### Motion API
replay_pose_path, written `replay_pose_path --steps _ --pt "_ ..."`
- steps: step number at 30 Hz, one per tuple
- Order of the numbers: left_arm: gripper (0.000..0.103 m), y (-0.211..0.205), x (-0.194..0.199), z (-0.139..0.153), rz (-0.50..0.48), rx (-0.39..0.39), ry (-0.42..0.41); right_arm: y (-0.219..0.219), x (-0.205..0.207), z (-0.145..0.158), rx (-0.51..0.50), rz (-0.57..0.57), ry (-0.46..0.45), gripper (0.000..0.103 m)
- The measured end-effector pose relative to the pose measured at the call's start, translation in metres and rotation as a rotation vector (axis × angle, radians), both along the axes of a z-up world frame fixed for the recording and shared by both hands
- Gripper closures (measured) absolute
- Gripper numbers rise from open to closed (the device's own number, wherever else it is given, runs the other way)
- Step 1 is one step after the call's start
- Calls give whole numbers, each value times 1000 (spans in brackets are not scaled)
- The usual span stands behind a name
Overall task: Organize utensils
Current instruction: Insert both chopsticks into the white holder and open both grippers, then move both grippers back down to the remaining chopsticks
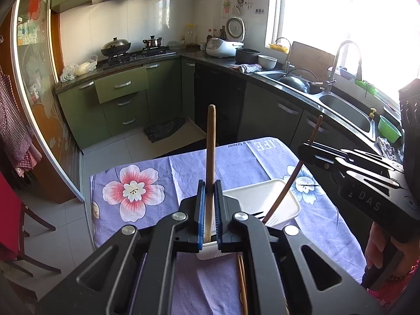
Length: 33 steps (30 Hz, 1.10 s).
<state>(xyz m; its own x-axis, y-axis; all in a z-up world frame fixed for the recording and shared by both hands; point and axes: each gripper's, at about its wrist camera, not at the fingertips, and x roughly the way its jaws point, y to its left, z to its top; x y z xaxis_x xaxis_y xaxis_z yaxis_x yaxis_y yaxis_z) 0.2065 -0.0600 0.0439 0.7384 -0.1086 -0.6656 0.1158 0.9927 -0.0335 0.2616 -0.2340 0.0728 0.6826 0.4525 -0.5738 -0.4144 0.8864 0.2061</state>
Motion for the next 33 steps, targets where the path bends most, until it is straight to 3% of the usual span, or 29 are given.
replay_pose_path --steps 8,10,12,14,17,20,25,29,33 --pt "91 1 -12 8 18 9 -27 -1 -11 -12 6 8 10 89" --pt "85 2 -21 13 20 -2 -40 -5 -22 -7 16 14 -2 74" --pt "71 0 -33 13 15 3 -39 -14 -38 -4 31 17 -15 35" --pt "67 -2 -43 4 15 3 -12 -20 -54 -5 15 21 -22 25" --pt "67 -5 -50 -29 3 -5 101 -30 -77 -19 -40 22 -6 11" --pt "67 -11 -51 -75 -16 -23 243 -40 -98 -44 -102 11 29 10" --pt "67 -23 -42 -141 -38 -49 433 -68 -119 -85 -122 -40 97 10" --pt "80 -32 -36 -167 -60 -87 523 -89 -126 -110 -99 -63 153 10" --pt "81 -41 -33 -175 -59 -62 539 -107 -125 -125 -77 -86 192 10"
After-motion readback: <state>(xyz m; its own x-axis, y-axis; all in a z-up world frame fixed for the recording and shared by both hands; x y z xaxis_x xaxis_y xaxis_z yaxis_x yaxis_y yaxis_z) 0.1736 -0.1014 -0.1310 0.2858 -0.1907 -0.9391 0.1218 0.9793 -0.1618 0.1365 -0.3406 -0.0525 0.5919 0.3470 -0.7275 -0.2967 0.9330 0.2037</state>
